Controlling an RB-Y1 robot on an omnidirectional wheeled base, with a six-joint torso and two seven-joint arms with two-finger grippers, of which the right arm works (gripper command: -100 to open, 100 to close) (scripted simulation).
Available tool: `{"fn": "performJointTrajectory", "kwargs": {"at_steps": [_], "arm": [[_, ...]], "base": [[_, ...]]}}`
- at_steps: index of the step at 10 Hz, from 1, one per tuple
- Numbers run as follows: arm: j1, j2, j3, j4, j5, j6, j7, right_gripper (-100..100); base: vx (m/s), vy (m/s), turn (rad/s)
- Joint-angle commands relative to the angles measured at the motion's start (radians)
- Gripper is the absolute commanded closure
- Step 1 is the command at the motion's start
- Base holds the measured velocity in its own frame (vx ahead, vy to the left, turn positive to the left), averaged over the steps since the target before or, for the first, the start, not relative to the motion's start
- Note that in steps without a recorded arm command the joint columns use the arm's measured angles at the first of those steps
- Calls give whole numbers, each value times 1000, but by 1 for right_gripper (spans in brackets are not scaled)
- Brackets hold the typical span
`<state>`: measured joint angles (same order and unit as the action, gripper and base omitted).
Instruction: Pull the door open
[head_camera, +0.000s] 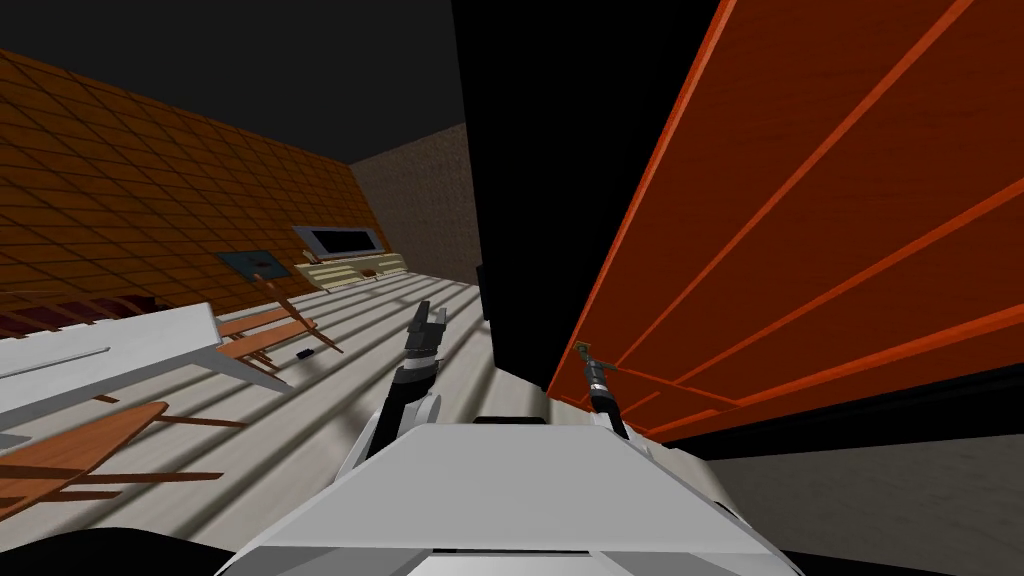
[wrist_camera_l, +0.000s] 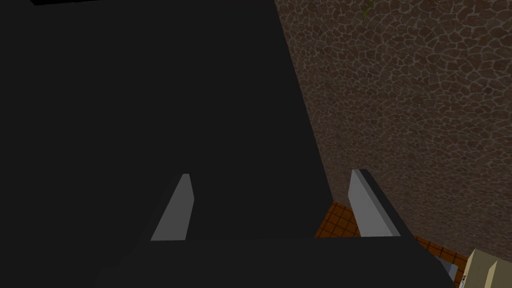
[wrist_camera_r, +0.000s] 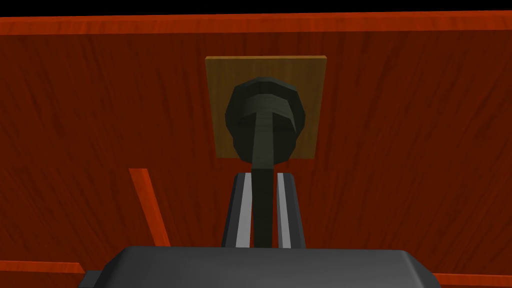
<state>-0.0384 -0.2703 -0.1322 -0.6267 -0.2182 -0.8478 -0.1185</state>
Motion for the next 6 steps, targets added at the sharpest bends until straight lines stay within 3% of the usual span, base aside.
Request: {"fn": "performJointTrajectory", "kwargs": {"at_steps": [1, 6], "arm": [[2, -4, 22, 7, 5, -6, -12, 100], [-10, -34, 102, 27, 19, -29, -59, 100]], "base": [[-173, -28, 51], [-190, -21, 48]]}}
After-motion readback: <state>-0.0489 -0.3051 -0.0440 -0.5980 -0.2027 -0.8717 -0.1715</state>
